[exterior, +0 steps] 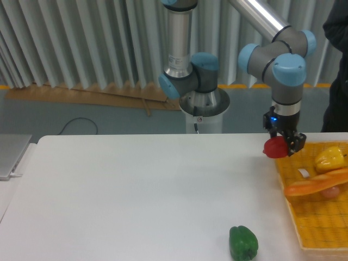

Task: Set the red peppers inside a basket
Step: 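Lower the red pepper into the basket beside the yellow pepper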

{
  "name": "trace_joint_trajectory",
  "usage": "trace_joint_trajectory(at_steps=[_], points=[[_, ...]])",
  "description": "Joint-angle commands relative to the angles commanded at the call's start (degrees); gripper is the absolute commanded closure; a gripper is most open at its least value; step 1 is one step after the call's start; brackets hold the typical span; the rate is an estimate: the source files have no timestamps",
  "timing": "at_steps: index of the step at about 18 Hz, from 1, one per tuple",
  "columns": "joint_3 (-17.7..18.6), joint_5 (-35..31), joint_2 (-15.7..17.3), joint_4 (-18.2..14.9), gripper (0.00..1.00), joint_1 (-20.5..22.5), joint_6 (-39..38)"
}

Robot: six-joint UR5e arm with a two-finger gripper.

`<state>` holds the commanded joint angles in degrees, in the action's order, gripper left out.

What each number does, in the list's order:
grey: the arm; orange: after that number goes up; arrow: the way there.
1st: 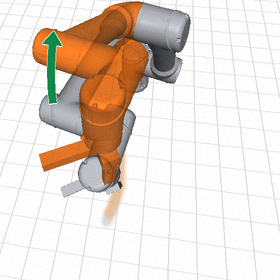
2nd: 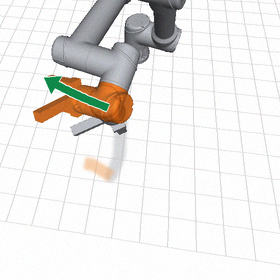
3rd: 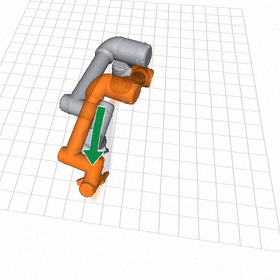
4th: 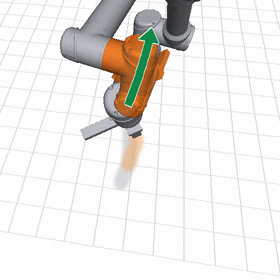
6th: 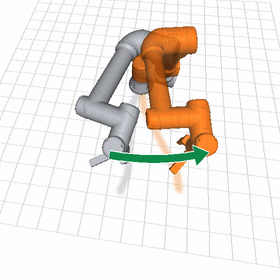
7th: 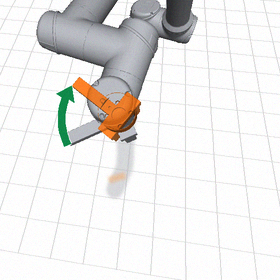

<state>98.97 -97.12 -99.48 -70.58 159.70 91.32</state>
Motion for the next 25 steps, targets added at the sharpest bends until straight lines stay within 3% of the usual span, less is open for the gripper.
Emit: trace_joint_trajectory(at_steps=[18, 21, 22, 24, 25], points=[[-4.5, 0.0, -6.1, 0.5, 0.26, 2.1, 0.3], [-4.7, 0.0, -6.4, 0.6, 0.26, 3.7, 3.8], [-4.7, 0.0, -6.4, 0.7, 0.25, 4.0, 4.0], [-4.7, 0.0, -6.2, 0.8, 0.08, 3.9, 4.0], [-4.7, 0.0, -6.2, 0.7, 0.06, 3.8, 4.0]])
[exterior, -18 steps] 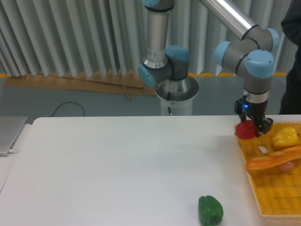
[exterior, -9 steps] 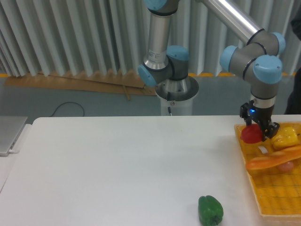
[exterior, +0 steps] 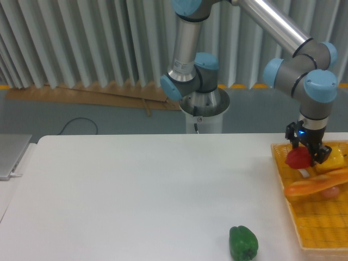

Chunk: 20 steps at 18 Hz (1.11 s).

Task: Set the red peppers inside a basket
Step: 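Lower the red pepper into the basket beside the yellow pepper, then open the gripper and release the red pepper in the basket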

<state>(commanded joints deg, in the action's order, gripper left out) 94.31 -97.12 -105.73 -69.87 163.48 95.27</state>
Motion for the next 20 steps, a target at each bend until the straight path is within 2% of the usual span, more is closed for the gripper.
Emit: trace_joint_trajectory(at_steps=[1, 2, 5, 7, 10, 13, 20], points=[[0.0, 0.0, 0.0, 0.0, 0.06, 0.0, 0.0], [0.0, 0.1, 0.0, 0.0, 0.00, -0.1, 0.2], [-0.5, 0.0, -0.6, 0.1, 0.00, -0.3, 0.2], [-0.9, 0.3, 0.1, 0.0, 0.00, -0.7, 0.3], [-2.0, 0.7, 1.8, -0.2, 0.00, -4.7, 0.2], [-2.2, 3.2, 2.0, -0.2, 0.00, -8.0, 0.0], [-2.7, 6.6, 3.0, -0.3, 0.00, -13.4, -1.7]])
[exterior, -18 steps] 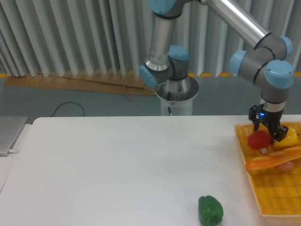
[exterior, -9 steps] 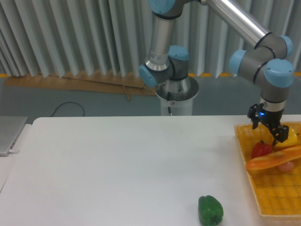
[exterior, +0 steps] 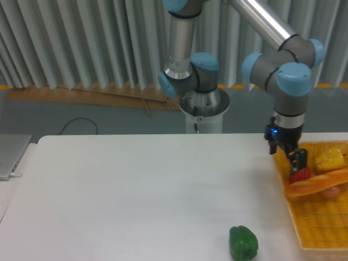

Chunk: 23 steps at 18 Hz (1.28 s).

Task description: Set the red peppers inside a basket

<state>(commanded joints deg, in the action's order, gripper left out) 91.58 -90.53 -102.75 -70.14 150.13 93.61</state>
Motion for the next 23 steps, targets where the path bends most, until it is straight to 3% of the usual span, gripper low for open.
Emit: trace_joint_trajectory(at_steps=[7, 11, 16, 23], points=[[0.4, -0.5, 2.2, -1.1, 0.00, -6.5, -3.0], [0.2, -1.2, 4.0, -4.4, 0.00, -9.3, -5.2], [0.2, -2.4, 5.0, -9.0, 0.00, -9.4, -1.0], [1.8, -3.8, 11.7, -15.6, 0.00, -10.9, -0.5]])
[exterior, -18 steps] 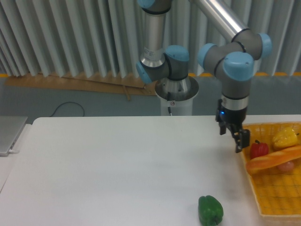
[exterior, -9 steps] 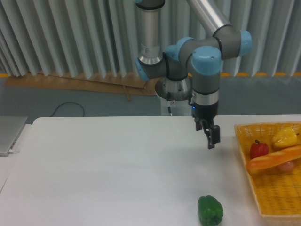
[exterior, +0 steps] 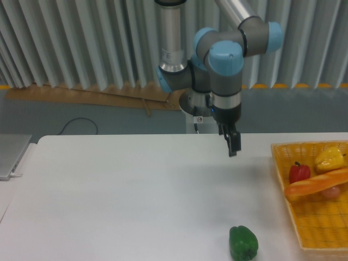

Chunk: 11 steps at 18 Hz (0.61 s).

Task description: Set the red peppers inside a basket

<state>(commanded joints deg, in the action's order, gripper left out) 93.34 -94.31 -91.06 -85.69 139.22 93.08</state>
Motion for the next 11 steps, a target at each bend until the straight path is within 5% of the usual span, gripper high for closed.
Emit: trace_joint_trajectory(at_steps=[11], points=[[-0.6, 1.9, -0.3, 0.1, 0.00, -2.4, -5.6]])
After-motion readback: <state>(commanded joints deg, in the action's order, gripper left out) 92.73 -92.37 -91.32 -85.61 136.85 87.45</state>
